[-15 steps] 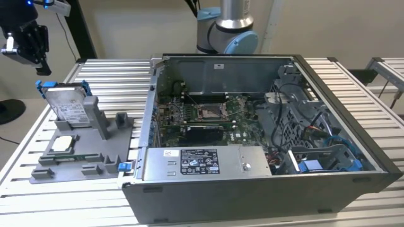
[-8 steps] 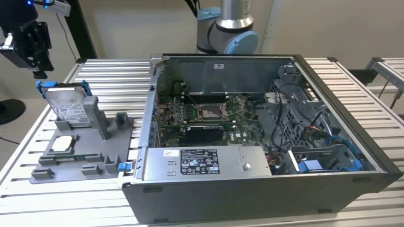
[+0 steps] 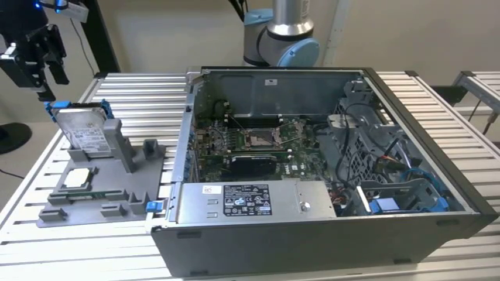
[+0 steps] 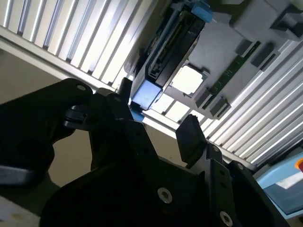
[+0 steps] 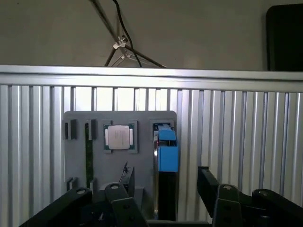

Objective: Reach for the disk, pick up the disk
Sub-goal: 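Pick up the disk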

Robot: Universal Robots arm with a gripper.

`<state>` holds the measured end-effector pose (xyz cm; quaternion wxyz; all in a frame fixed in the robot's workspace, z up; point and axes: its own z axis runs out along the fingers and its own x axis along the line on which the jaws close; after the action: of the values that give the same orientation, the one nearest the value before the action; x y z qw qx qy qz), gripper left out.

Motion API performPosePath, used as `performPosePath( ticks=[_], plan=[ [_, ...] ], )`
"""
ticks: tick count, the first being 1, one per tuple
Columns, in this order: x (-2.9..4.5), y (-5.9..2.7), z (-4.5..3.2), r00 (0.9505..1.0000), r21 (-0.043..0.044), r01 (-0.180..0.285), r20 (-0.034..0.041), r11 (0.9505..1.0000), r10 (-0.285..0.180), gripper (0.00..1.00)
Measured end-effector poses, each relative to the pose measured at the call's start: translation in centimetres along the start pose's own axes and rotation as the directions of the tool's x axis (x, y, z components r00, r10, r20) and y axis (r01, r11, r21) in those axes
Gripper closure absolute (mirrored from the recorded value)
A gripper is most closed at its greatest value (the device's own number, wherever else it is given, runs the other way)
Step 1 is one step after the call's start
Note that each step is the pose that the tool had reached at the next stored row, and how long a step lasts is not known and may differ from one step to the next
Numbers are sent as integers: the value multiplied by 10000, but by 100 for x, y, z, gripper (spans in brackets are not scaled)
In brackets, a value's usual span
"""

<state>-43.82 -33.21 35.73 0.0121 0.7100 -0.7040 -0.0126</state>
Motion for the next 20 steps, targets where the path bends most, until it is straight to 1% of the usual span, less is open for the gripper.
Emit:
performPosePath(
  ticks=[8,13,20],
  plan=[
    [1,-5,143,10000,0,8,0,10000,-8,0],
    [37,-7,211,10000,-12,9,-1,10000,-9,0],
    [40,-11,335,10000,-13,9,0,10000,-9,0]
  ],
)
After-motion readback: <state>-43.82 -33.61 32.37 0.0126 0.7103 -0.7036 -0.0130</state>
